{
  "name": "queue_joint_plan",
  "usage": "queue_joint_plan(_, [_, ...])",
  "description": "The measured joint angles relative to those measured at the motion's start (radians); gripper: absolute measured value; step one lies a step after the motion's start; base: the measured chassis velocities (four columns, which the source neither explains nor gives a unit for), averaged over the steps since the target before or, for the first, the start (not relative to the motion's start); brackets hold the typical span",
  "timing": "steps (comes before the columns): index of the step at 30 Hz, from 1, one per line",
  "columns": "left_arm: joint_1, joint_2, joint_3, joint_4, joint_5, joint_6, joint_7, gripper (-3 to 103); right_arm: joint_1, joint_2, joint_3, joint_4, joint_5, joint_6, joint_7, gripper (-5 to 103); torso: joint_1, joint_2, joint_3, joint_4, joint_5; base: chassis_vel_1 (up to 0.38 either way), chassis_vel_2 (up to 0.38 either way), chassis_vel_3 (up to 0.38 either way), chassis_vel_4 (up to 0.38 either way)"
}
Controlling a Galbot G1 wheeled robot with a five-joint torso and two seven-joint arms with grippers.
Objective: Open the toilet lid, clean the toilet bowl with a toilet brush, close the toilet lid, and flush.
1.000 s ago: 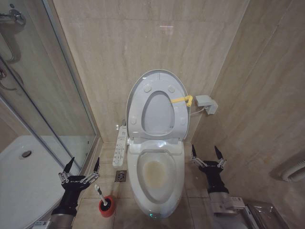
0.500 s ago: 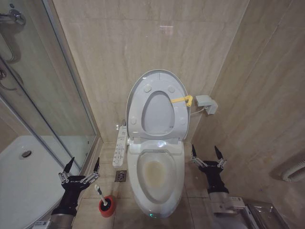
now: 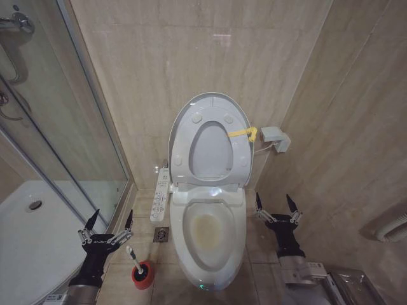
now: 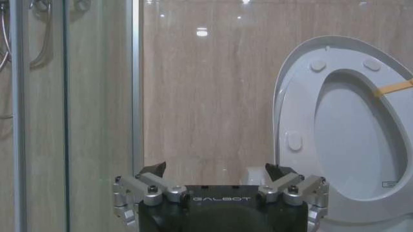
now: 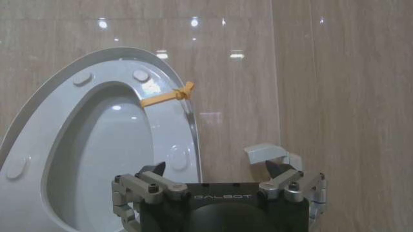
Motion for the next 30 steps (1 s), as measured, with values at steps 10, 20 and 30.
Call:
queue_joint_plan(10, [0.0, 0.0, 0.0, 0.0, 0.0, 0.0, 0.0, 100, 0.0, 0.0, 0.0, 0.0, 0.0, 0.0, 0.0, 100, 0.0, 0.0, 0.0, 0.0, 0.0, 0.0, 0.0, 0.0, 0.0])
queue_joint_plan(20, [0.0, 0.0, 0.0, 0.0, 0.0, 0.0, 0.0, 100, 0.0, 0.0, 0.0, 0.0, 0.0, 0.0, 0.0, 100, 0.0, 0.0, 0.0, 0.0, 0.0, 0.0, 0.0, 0.0, 0.0])
queue_joint_plan(30, [0.0, 0.0, 0.0, 0.0, 0.0, 0.0, 0.0, 100, 0.0, 0.0, 0.0, 0.0, 0.0, 0.0, 0.0, 100, 0.0, 0.0, 0.0, 0.0, 0.0, 0.0, 0.0, 0.0, 0.0])
